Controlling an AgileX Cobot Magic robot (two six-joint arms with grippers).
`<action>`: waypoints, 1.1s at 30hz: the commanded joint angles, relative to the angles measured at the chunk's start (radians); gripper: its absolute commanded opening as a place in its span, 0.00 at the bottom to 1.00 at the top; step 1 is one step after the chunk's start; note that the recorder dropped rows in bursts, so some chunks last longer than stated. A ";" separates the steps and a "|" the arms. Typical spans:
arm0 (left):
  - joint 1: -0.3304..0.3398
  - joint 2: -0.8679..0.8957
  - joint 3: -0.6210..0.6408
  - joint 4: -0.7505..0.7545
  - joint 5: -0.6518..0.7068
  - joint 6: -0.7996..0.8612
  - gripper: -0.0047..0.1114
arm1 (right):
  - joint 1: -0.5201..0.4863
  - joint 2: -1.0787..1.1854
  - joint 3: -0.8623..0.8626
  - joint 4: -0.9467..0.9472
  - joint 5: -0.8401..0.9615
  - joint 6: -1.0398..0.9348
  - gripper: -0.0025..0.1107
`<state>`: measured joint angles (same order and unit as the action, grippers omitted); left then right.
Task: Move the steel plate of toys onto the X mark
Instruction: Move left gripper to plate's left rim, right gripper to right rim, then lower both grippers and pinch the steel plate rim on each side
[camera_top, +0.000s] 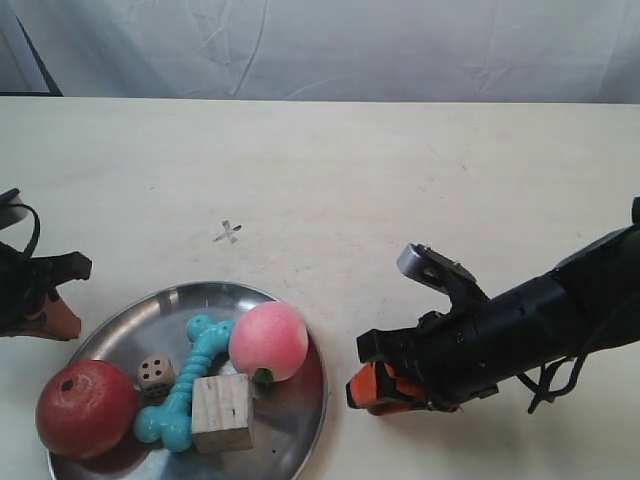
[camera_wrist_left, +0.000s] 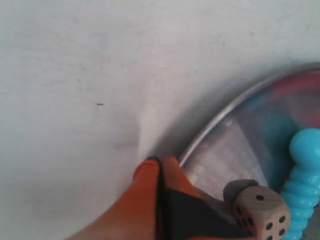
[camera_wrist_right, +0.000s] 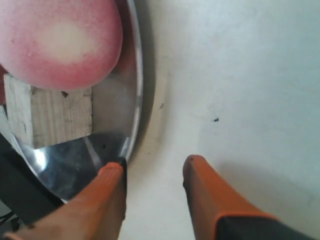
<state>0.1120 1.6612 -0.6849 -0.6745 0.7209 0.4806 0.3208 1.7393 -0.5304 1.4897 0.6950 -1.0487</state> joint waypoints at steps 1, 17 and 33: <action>-0.005 0.001 -0.005 -0.005 0.023 0.024 0.14 | 0.001 0.001 -0.004 0.004 0.039 -0.029 0.37; -0.005 0.003 -0.005 -0.007 0.050 0.027 0.41 | 0.001 0.001 -0.004 0.012 0.032 -0.055 0.37; -0.051 0.034 0.010 -0.005 0.046 0.053 0.41 | 0.135 0.001 -0.041 0.063 -0.090 -0.037 0.37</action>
<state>0.0782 1.6794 -0.6787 -0.6763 0.7754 0.5263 0.4237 1.7393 -0.5485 1.5459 0.6409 -1.0928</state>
